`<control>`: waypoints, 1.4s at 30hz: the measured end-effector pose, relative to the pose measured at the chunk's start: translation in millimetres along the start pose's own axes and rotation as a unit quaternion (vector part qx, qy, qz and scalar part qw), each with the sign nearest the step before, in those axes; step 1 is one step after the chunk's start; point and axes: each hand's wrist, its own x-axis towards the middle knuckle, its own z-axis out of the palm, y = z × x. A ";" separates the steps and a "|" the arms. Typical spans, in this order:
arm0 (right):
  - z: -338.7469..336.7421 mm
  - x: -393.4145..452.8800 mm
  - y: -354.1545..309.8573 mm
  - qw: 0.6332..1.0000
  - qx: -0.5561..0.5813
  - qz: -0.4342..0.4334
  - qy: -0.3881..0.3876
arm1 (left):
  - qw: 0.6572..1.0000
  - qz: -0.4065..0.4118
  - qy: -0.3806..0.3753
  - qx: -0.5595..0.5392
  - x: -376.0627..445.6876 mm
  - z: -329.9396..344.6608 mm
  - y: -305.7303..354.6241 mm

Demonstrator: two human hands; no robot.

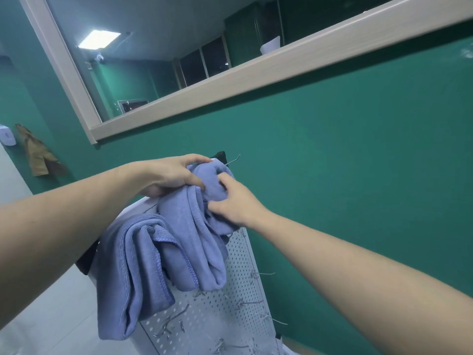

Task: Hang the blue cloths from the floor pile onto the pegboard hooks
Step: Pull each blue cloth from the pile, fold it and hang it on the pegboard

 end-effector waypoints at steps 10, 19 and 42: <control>11.8 11.5 15.7 0.988 -0.129 -0.078 0.024 | 0.886 0.092 -0.022 0.455 2.8 -14.0 34.5; -4.1 1.4 19.7 0.984 -0.066 -0.008 0.166 | 0.875 0.169 0.056 0.451 14.7 7.1 15.5; -58.0 -111.1 86.8 0.976 -0.112 0.180 -0.052 | 0.836 0.269 0.049 0.476 -43.1 86.8 59.3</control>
